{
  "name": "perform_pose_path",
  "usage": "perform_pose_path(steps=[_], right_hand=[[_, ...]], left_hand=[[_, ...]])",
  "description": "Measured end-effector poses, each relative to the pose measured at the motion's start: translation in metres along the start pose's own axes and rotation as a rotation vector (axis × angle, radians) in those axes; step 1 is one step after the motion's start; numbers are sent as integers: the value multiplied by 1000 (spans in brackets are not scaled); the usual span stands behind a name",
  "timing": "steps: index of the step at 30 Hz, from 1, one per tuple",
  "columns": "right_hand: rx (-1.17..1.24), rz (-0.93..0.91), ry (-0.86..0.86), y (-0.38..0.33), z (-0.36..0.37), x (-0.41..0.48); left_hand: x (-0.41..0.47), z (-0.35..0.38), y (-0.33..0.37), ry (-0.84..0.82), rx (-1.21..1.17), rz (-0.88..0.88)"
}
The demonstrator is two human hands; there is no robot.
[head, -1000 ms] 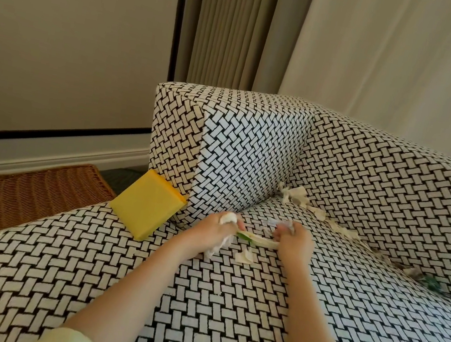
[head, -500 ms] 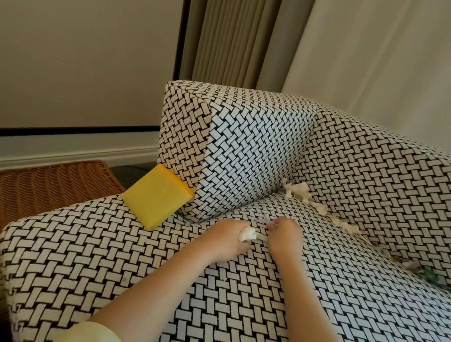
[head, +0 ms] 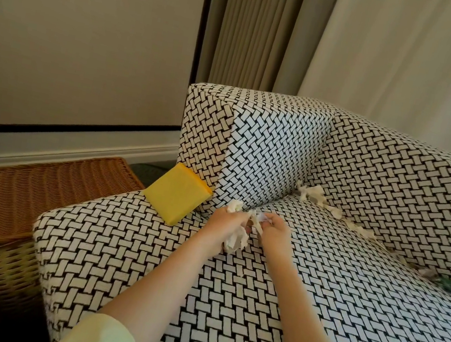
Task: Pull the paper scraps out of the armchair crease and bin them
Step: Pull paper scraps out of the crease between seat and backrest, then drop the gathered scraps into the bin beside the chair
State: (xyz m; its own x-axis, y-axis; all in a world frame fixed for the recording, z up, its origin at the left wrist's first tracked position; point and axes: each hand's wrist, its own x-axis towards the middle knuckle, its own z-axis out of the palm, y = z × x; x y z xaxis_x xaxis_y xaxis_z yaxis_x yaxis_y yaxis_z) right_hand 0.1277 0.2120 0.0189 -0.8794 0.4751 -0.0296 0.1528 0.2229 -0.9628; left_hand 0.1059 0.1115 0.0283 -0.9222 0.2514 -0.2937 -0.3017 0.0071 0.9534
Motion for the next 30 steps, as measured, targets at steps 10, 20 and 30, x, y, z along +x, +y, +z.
perform_pose_path(steps=[10, 20, 30], right_hand=[[-306, -346, 125, -7, 45, -34], [-448, -491, 321, -10, 46, -32], [362, -344, -115, -74, 111, -85]], left_hand=[[-2, 8, 0, -191, -635, -41], [-7, -1, 12, 9, -276, 29], [-48, -82, 49, 100, -296, 205]])
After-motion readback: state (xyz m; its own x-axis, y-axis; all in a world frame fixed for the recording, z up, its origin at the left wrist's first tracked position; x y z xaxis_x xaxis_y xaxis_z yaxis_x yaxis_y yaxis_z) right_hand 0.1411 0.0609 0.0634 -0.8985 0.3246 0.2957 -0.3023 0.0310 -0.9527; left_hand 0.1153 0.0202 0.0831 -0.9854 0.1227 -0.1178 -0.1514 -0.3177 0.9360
